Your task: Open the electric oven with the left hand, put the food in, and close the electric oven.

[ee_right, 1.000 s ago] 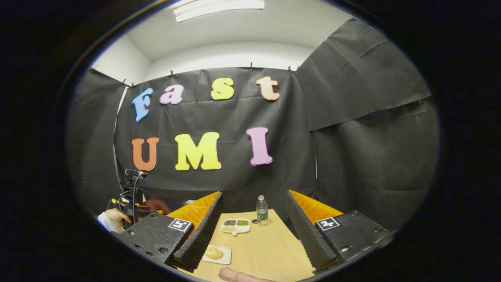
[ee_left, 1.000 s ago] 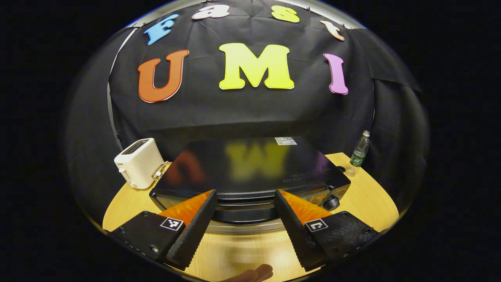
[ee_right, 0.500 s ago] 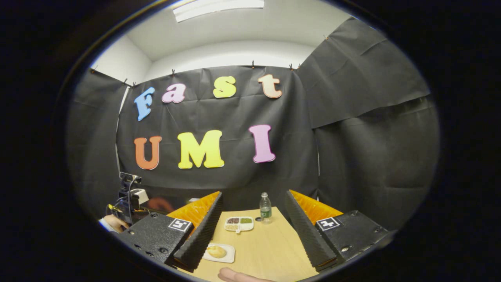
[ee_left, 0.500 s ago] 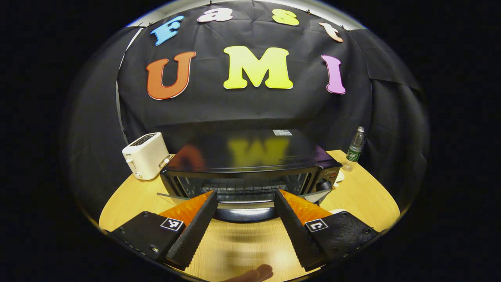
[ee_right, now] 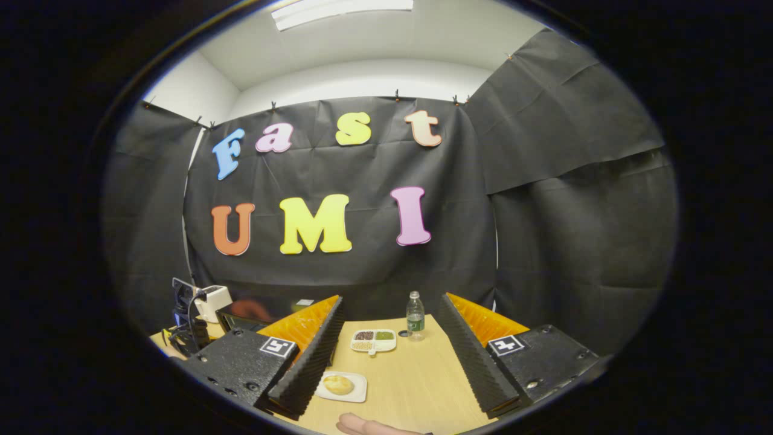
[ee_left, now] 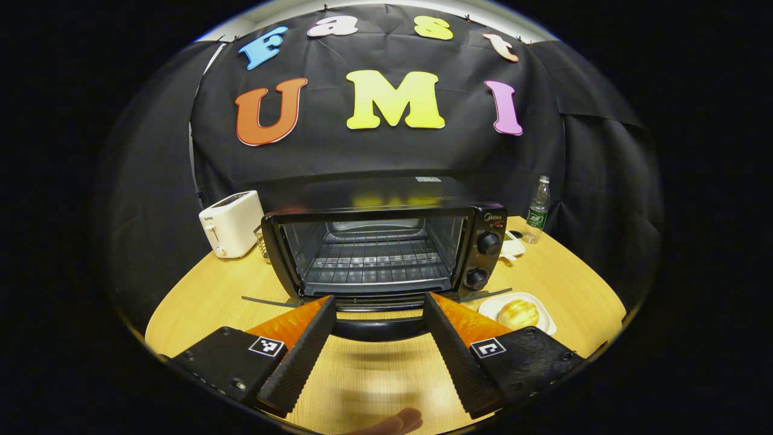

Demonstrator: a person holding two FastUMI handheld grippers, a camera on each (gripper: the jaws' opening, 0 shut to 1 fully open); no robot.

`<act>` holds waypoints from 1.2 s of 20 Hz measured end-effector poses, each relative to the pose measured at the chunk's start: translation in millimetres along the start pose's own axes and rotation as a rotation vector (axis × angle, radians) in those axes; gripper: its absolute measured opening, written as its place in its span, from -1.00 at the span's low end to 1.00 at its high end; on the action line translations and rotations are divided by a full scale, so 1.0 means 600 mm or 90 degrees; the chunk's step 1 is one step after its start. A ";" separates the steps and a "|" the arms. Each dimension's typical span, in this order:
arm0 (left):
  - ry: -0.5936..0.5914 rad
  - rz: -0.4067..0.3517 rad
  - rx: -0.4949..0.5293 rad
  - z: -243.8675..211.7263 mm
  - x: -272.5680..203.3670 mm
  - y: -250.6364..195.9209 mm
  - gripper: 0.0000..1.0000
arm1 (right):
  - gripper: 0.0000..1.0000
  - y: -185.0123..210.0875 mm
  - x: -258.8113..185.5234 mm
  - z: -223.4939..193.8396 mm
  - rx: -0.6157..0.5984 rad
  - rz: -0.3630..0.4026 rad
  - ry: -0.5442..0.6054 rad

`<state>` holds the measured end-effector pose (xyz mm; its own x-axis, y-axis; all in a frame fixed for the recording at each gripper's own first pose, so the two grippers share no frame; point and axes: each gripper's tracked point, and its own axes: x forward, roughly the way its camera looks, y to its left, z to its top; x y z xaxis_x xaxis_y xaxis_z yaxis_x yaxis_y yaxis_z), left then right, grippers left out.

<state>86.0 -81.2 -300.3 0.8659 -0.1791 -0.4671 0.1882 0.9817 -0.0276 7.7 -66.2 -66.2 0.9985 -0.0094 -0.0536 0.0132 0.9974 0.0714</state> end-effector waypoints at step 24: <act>0.086 0.019 -0.006 -0.178 -0.022 -0.011 0.90 | 0.90 -0.004 0.000 -0.026 0.000 -0.023 0.019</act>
<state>23.9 -78.8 -388.4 0.8009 -0.1400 -0.5821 0.1585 0.9872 -0.0195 6.6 -67.2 -81.8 0.9954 -0.0425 -0.0853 0.0485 0.9964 0.0696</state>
